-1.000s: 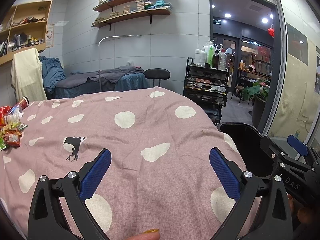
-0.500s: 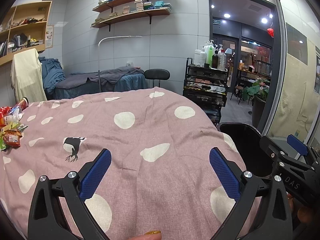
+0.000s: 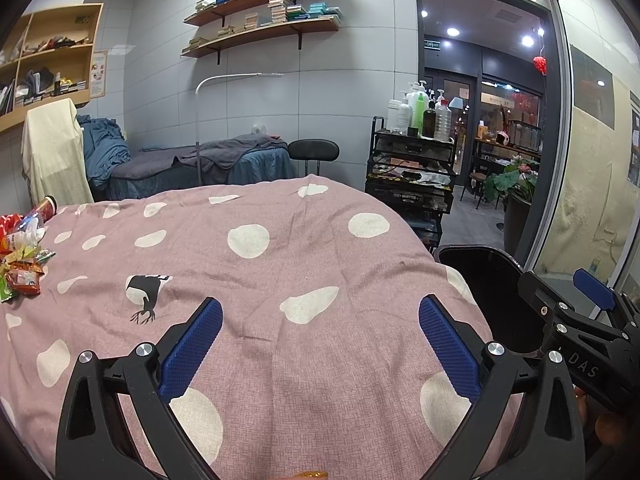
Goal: Collect trash
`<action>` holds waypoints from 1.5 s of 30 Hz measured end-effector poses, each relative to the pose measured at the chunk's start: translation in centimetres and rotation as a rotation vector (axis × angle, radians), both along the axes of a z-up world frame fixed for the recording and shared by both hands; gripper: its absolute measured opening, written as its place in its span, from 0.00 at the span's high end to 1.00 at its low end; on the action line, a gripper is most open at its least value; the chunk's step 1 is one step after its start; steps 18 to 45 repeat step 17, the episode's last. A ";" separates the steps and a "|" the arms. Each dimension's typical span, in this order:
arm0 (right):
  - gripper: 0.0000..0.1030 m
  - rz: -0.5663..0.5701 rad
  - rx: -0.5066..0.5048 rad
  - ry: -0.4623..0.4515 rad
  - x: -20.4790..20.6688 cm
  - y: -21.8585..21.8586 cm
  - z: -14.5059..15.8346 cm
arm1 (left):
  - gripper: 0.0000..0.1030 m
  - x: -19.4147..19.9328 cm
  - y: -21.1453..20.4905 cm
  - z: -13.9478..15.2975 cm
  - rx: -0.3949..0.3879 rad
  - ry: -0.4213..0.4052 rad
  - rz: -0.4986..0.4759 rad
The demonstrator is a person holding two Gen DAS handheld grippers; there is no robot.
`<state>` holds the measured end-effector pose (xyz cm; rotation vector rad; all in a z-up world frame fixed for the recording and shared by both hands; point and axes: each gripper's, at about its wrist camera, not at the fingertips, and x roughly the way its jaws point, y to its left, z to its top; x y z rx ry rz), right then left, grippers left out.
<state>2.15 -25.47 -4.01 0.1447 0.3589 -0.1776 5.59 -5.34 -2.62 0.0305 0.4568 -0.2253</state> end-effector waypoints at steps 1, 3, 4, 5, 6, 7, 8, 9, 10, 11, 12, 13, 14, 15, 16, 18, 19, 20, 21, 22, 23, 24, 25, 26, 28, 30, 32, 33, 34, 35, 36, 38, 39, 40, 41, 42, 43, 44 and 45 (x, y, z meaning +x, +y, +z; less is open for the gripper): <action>0.05 0.000 0.000 0.000 0.0 0.0 0.0 | 0.05 0.0 0.0 0.0 0.000 -0.001 -0.001; 0.05 0.001 0.001 0.001 0.0 0.0 0.0 | 0.05 0.0 0.1 0.0 0.000 -0.004 0.001; 0.05 0.000 0.000 0.001 0.0 0.0 0.0 | 0.05 0.0 0.1 0.1 0.001 -0.007 0.001; 0.05 0.000 0.001 0.002 0.1 0.0 0.0 | 0.05 0.0 0.1 0.1 0.001 -0.012 0.002; 0.05 0.000 0.001 0.002 0.1 0.0 0.0 | 0.05 0.0 0.1 0.1 -0.002 -0.013 0.003; 0.05 0.000 0.002 0.003 0.1 0.0 -0.1 | 0.05 0.1 0.2 0.1 -0.005 -0.012 0.002; 0.05 -0.001 0.001 0.003 0.1 0.1 -0.1 | 0.05 0.1 0.3 0.1 -0.009 -0.007 0.000; 0.05 -0.001 0.001 0.003 0.1 0.0 -0.1 | 0.05 0.2 0.3 0.1 -0.009 -0.003 0.001; 0.05 -0.003 0.000 0.005 0.1 0.0 -0.1 | 0.05 0.3 0.4 0.1 -0.008 0.000 0.001; 0.05 -0.004 0.001 0.006 0.1 0.0 -0.2 | 0.05 0.3 0.5 0.0 -0.009 0.003 0.002; 0.05 -0.005 0.003 0.007 0.2 0.0 -0.2 | 0.05 0.3 0.5 0.0 -0.010 0.004 0.001; 0.05 -0.005 0.004 0.009 0.2 0.0 -0.3 | 0.05 0.4 0.5 0.0 -0.009 0.004 0.000; 0.05 -0.006 0.005 0.009 0.2 0.0 -0.4 | 0.05 0.4 0.6 0.0 -0.009 0.004 0.000; 0.05 -0.006 0.006 0.010 0.2 0.0 -0.4 | 0.05 0.4 0.6 0.0 -0.009 0.004 0.000; 0.05 -0.006 0.006 0.011 0.2 0.0 -0.5 | 0.05 0.4 0.6 0.0 -0.009 0.004 0.000; 0.05 -0.005 0.006 0.012 0.2 0.0 -0.5 | 0.05 0.5 0.6 0.0 -0.009 0.005 0.000; 0.05 -0.005 0.006 0.012 0.2 0.0 -0.5 | 0.05 0.5 0.6 0.0 -0.009 0.005 0.000; 0.05 -0.005 0.006 0.012 0.2 0.0 -0.5 | 0.05 0.5 0.6 0.0 -0.009 0.005 0.000; 0.05 -0.005 0.006 0.012 0.2 0.0 -0.5 | 0.05 0.5 0.6 0.0 -0.009 0.005 0.000; 0.05 -0.005 0.006 0.012 0.2 0.0 -0.5 | 0.05 0.5 0.6 0.0 -0.009 0.005 0.000; 0.05 -0.005 0.006 0.012 0.2 0.0 -0.5 | 0.05 0.5 0.6 0.0 -0.009 0.005 0.000; 0.05 -0.005 0.006 0.012 0.2 0.0 -0.5 | 0.05 0.5 0.6 0.0 -0.009 0.005 0.000; 0.05 -0.005 0.006 0.012 0.2 0.0 -0.5 | 0.05 0.5 0.6 0.0 -0.009 0.005 0.000; 0.05 -0.005 0.006 0.012 0.2 0.0 -0.5 | 0.05 0.5 0.6 0.0 -0.009 0.005 0.000; 0.05 -0.005 0.006 0.012 0.2 0.0 -0.5 | 0.05 0.5 0.6 0.0 -0.009 0.005 0.000; 0.05 -0.005 0.006 0.012 0.2 0.0 -0.5 | 0.05 0.5 0.6 0.0 -0.009 0.005 0.000; 0.05 -0.005 0.006 0.012 0.2 0.0 -0.5 | 0.05 0.5 0.6 0.0 -0.009 0.005 0.000; 0.05 -0.005 0.006 0.012 0.2 0.0 -0.5 | 0.05 0.5 0.6 0.0 -0.009 0.005 0.000; 0.05 -0.005 0.006 0.012 0.2 0.0 -0.5 | 0.05 0.5 0.6 0.0 -0.009 0.005 0.000; 0.05 -0.005 0.006 0.012 0.2 0.0 -0.5 | 0.05 0.5 0.6 0.0 -0.009 0.005 0.000; 0.05 -0.005 0.006 0.012 0.2 0.0 -0.5 | 0.05 0.5 0.6 0.0 -0.009 0.005 0.000; 0.05 -0.005 0.006 0.012 0.2 0.0 -0.5 | 0.05 0.5 0.6 0.0 -0.009 0.005 0.000; 0.05 -0.005 0.006 0.012 0.2 0.0 -0.5 | 0.05 0.5 0.6 0.0 -0.009 0.005 0.000; 0.05 -0.005 0.006 0.012 0.2 0.0 -0.5 | 0.05 0.5 0.6 0.0 -0.009 0.005 0.000; 0.05 -0.005 0.006 0.012 0.2 0.0 -0.5 | 0.05 0.5 0.6 0.0 -0.009 0.005 0.000; 0.05 -0.005 0.006 0.012 0.2 0.0 -0.5 | 0.05 0.5 0.6 0.0 -0.009 0.005 0.000; 0.05 -0.005 0.006 0.012 0.2 0.0 -0.5 | 0.05 0.5 0.6 0.0 -0.009 0.005 0.000; 0.05 -0.005 0.006 0.012 0.2 0.0 -0.5 | 0.05 0.5 0.6 0.0 -0.009 0.005 0.000; 0.05 -0.005 0.006 0.012 0.2 0.0 -0.5 | 0.05 0.5 0.6 0.0 -0.009 0.005 0.000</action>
